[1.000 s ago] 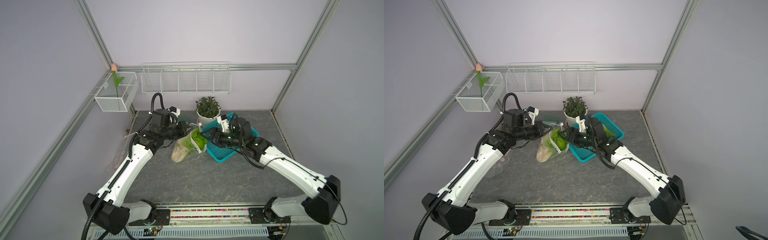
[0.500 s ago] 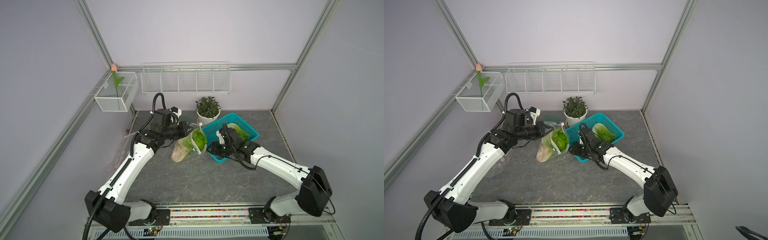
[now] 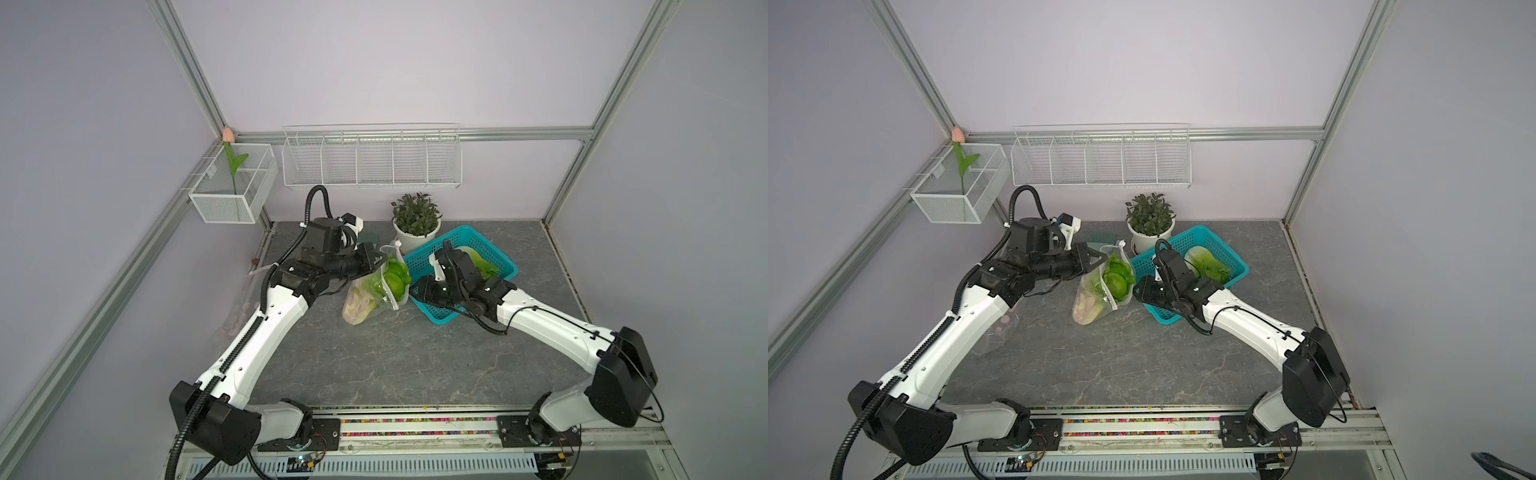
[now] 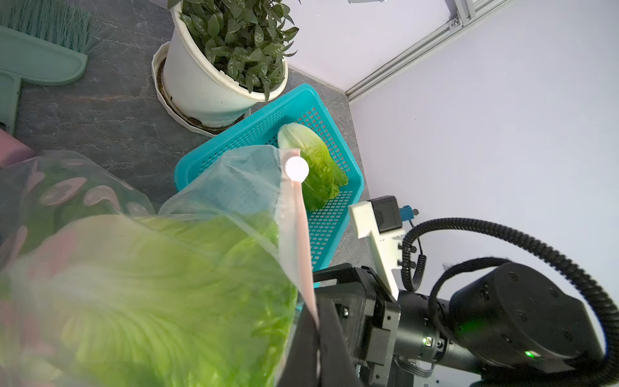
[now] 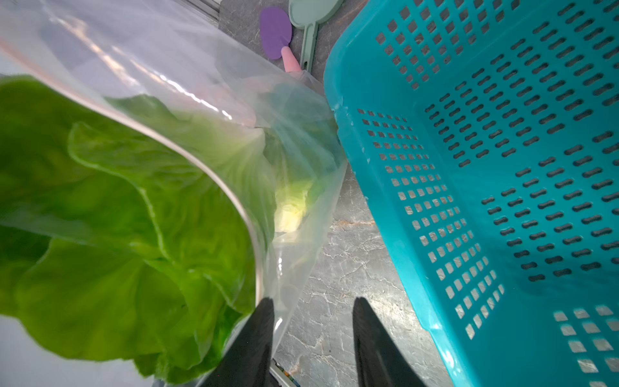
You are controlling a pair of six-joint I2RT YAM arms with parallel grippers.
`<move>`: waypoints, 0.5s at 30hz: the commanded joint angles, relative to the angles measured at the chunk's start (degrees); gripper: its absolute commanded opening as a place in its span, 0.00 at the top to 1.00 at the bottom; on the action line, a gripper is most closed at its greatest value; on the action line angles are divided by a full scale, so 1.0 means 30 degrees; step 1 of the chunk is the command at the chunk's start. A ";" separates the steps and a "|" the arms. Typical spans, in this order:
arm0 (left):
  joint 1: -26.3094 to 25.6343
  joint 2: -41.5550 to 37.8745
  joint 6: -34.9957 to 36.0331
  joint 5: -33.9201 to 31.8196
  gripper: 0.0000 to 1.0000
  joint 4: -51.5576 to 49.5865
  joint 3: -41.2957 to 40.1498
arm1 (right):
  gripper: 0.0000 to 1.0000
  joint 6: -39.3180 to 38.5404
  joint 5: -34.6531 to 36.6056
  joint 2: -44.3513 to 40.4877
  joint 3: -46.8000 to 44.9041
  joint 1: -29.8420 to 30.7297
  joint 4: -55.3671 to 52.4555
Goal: Put the chinese cabbages into a zipper bag and zip it
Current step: Adjust the zipper food storage bag at the center of the board.
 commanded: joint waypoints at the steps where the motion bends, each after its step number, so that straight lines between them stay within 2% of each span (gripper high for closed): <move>1: 0.0050 -0.0084 0.0253 0.0044 1.00 0.0127 -0.0042 | 0.58 -0.0165 0.0348 -0.0447 0.0396 0.0307 -0.0203; 8: 0.0033 -0.0164 0.0312 -0.0073 1.00 0.0033 -0.0081 | 0.58 0.0195 0.0249 -0.0139 0.0261 0.0484 0.0101; 15: 0.0069 -0.0193 0.0458 -0.0209 1.00 -0.0122 -0.0152 | 0.60 -0.0459 0.1646 -0.1793 0.0193 0.0492 -0.1010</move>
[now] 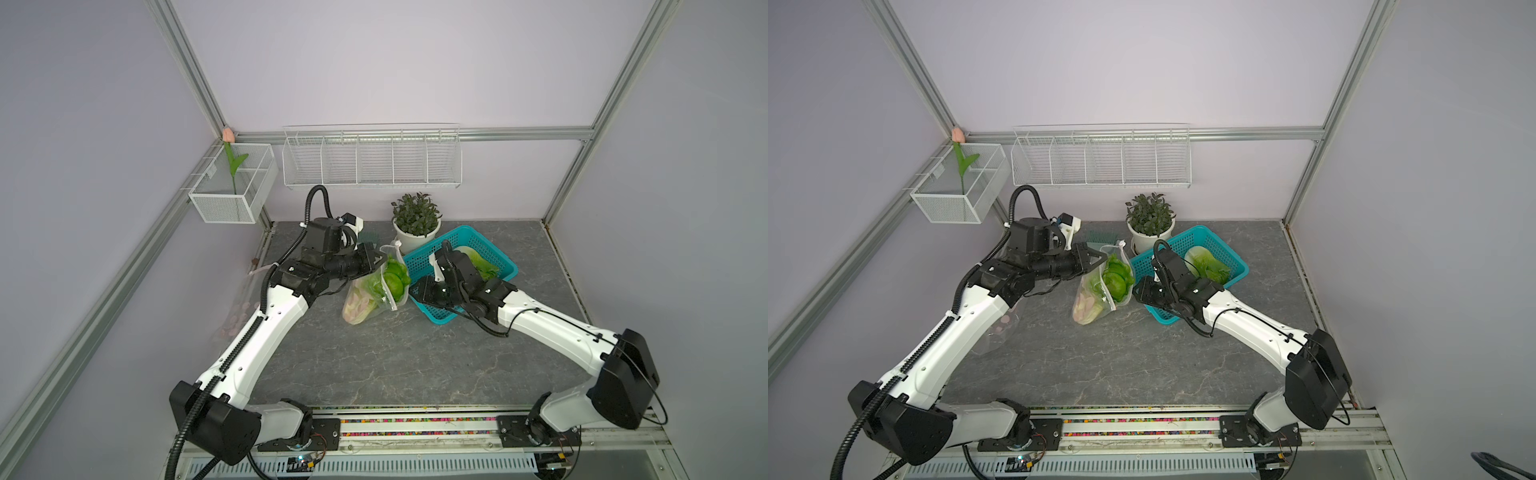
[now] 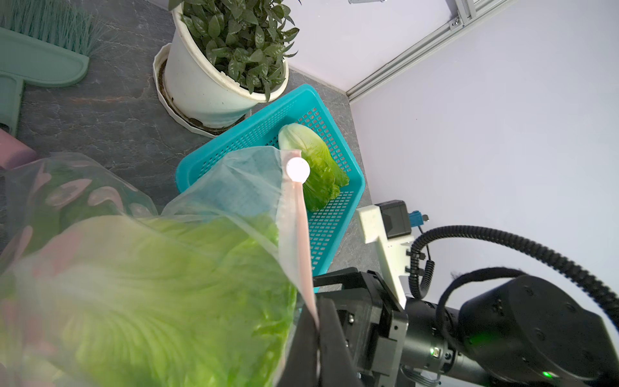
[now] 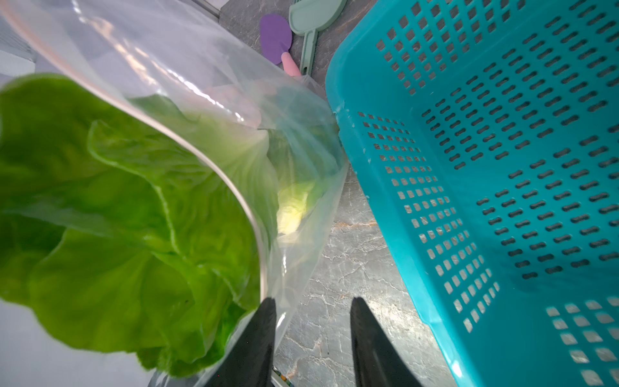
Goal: Put the chinese cabbages into a zipper bag and zip it
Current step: Adjust the zipper food storage bag at the center of the board.
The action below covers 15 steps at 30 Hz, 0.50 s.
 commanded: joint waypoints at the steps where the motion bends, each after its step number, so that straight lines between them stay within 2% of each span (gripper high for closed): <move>1: 0.0075 -0.0152 0.0327 -0.0096 1.00 -0.0080 -0.0120 | 0.60 -0.0445 0.0506 -0.1130 0.0294 0.0158 -0.0676; 12: 0.0073 -0.0157 0.0239 -0.0088 1.00 -0.0018 -0.0049 | 0.63 -0.0195 -0.0210 0.1563 0.0151 0.0466 0.0780; 15: 0.0069 -0.0169 0.0179 -0.0030 1.00 0.0065 -0.0167 | 0.71 -0.0264 -0.0636 0.2392 0.0452 0.0468 0.1313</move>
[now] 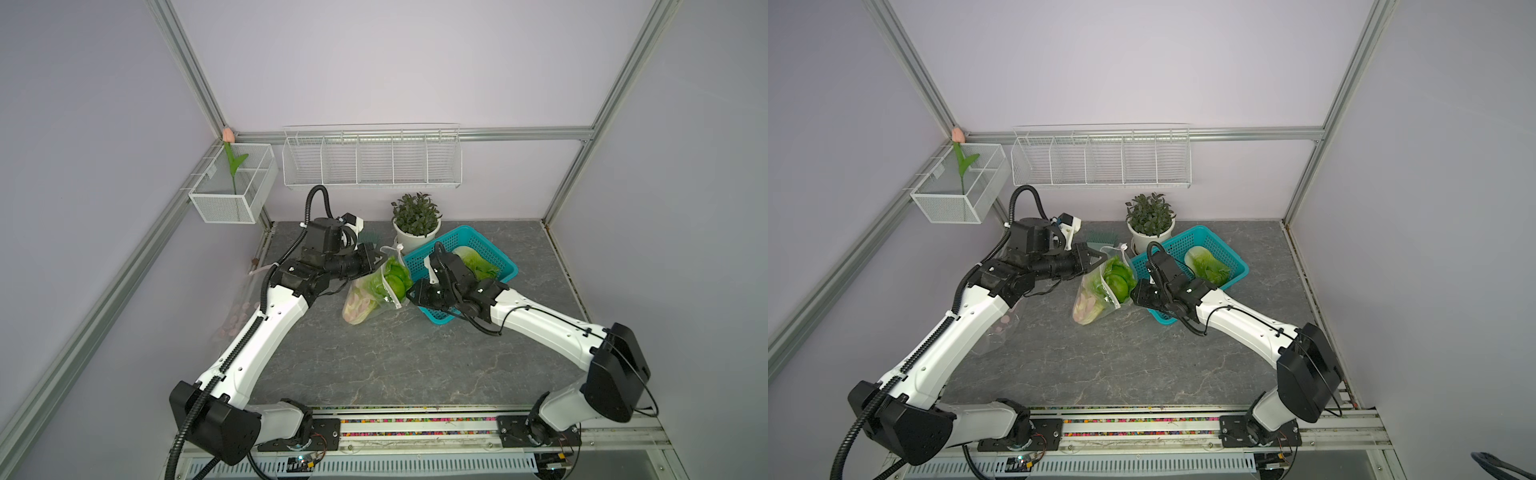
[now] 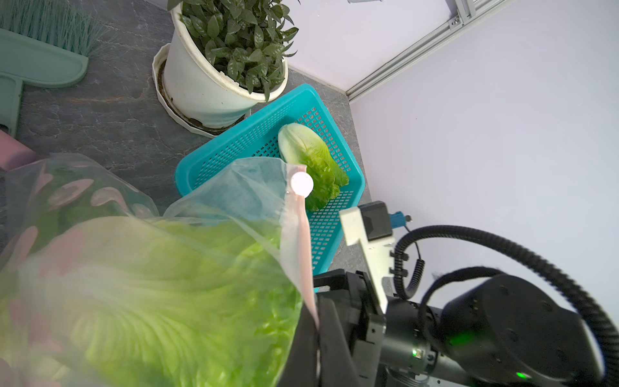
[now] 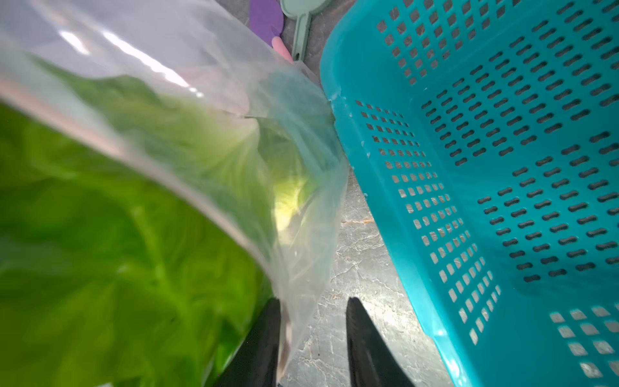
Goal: Put the chinese cabbages into a zipper bag and zip it
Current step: Adjust the zipper food storage bag at the center of the board.
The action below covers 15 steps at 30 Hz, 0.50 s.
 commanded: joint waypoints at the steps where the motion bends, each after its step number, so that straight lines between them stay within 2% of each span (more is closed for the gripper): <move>1: 0.0080 -0.0208 0.0135 -0.0022 1.00 -0.0003 -0.0153 | 0.78 -0.0108 -0.0696 0.0600 0.0411 0.0105 0.0865; 3: 0.0107 -0.0454 0.0564 -0.0392 1.00 -0.0838 0.0198 | 0.87 -0.0994 -0.1313 0.0253 0.1364 0.0145 -0.0045; 6: 0.0255 -0.1300 0.1870 -0.2169 1.00 -0.3234 0.1131 | 0.89 -0.3510 -0.2126 -0.0232 0.4325 0.0250 -0.3892; 8: 0.0752 -0.1860 0.2127 -0.2570 1.00 -0.4260 0.1323 | 0.88 -0.4597 -0.2040 -0.0602 0.5680 0.0272 -0.5680; 10: 0.0969 -0.2435 0.2003 -0.2713 1.00 -0.4767 0.1419 | 0.88 -0.4838 -0.2426 -0.1072 0.6038 0.0171 -0.5611; 15: 0.0961 -0.4015 0.0466 -0.2356 1.00 -0.4412 0.2156 | 0.87 -0.4657 -0.5168 -0.0305 0.7879 -0.0125 -0.4390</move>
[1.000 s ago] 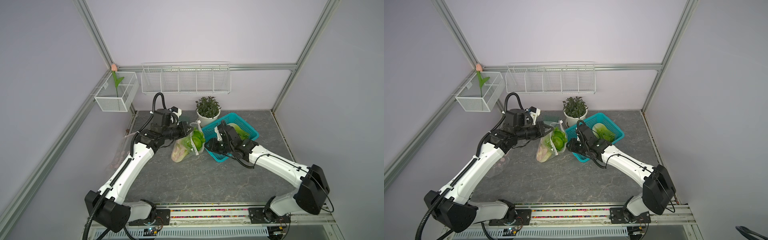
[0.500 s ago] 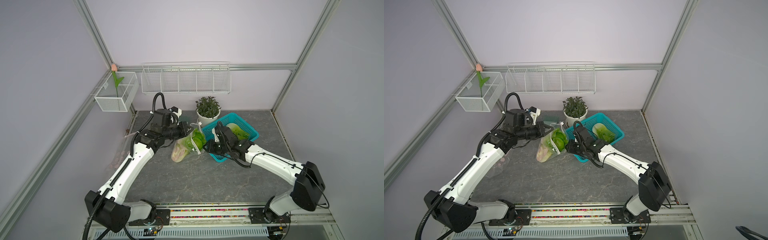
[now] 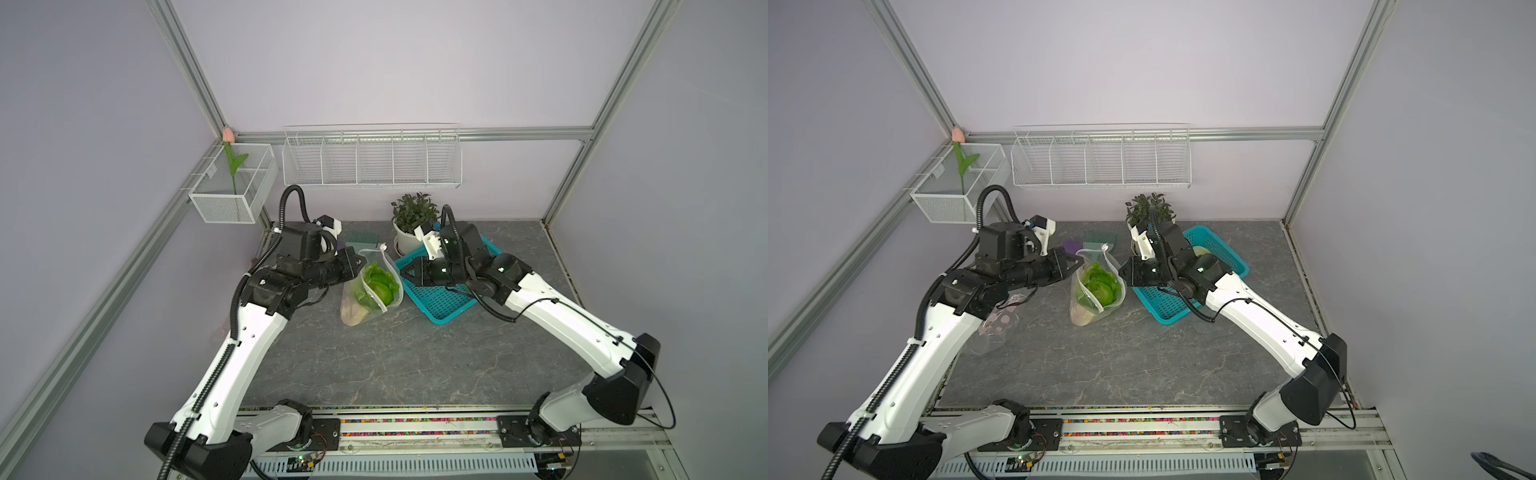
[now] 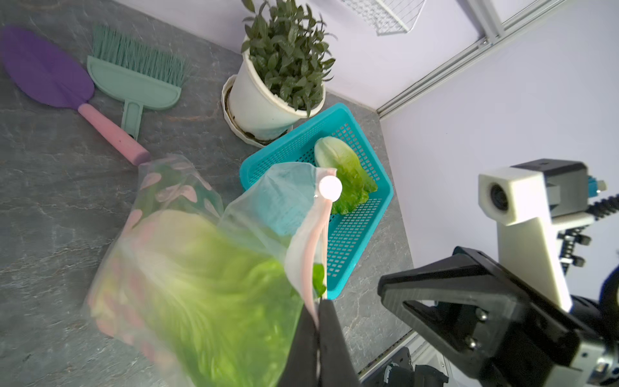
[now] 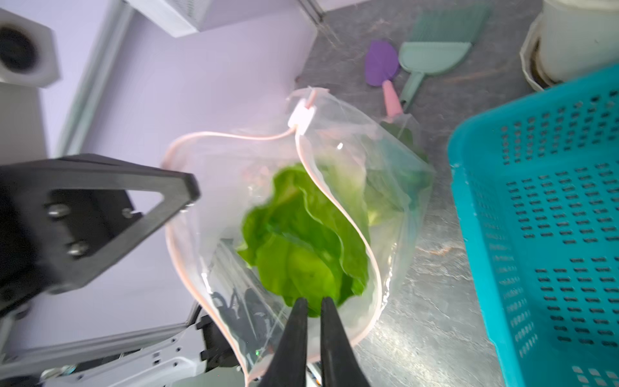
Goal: Put the chinese cabbages into a zipper bag and zip it
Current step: Adjust the zipper food storage bag at the center of the board, then move the basket to the center of the board.
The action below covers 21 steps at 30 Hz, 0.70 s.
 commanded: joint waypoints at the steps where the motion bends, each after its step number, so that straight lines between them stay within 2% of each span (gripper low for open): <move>1: -0.0011 -0.1174 -0.1093 0.0151 1.00 0.0150 0.0970 | 0.85 -0.0476 -0.2426 0.0876 0.0940 -0.0206 0.0157; 3: -0.0037 -0.1624 -0.1598 0.0463 1.00 0.0756 0.0388 | 0.83 -0.0454 -0.3146 0.1422 0.1475 -0.0322 0.0340; 6: 0.0021 -0.1650 -0.1315 -0.0151 1.00 0.0820 -0.0631 | 0.77 -0.0177 -0.2891 0.1011 0.0058 -0.1246 0.0298; 11: 0.1405 -0.1779 -0.1475 -0.0422 1.00 0.1424 -0.0954 | 0.51 -0.2154 0.2165 -0.0792 -0.3638 -0.1996 -0.2572; 13: 0.1522 -0.1596 -0.1473 -0.0966 1.00 0.1460 -0.0687 | 0.41 -0.2995 0.3640 -0.0106 -0.4566 -0.1623 -0.3329; 16: 0.1523 -0.1249 -0.2007 -0.0384 1.00 0.2345 -0.0682 | 0.27 -0.4181 0.6713 0.1888 -0.4654 -0.0529 -0.3741; 18: 0.1493 -0.1024 -0.2378 0.0233 1.00 0.2815 -0.0762 | 0.22 -0.5016 0.9021 0.3358 -0.3811 0.0083 -0.4233; 21: 0.1352 -0.1112 -0.2655 0.0478 1.00 0.3149 -0.1153 | 0.22 -0.5923 1.0786 0.5246 -0.2803 0.0439 -0.4586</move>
